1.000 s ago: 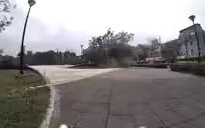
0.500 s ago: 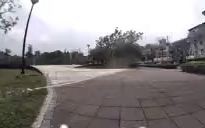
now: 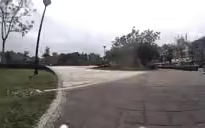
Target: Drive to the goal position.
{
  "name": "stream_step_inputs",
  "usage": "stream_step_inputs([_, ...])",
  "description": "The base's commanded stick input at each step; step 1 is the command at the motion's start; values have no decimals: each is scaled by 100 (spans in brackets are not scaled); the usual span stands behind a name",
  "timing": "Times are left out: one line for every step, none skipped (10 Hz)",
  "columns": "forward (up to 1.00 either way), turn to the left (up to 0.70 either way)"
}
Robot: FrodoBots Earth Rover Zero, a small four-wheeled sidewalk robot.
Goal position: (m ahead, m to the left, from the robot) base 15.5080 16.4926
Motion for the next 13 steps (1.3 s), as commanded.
stream_step_inputs([100, 0])
stream_step_inputs([100, 0])
stream_step_inputs([100, 0])
stream_step_inputs([100, 0])
stream_step_inputs([100, 0])
stream_step_inputs([100, 0])
stream_step_inputs([100, 0])
stream_step_inputs([100, 0])
stream_step_inputs([100, 14])
stream_step_inputs([100, 39])
stream_step_inputs([100, 40])
stream_step_inputs([100, 40])
stream_step_inputs([100, 40])
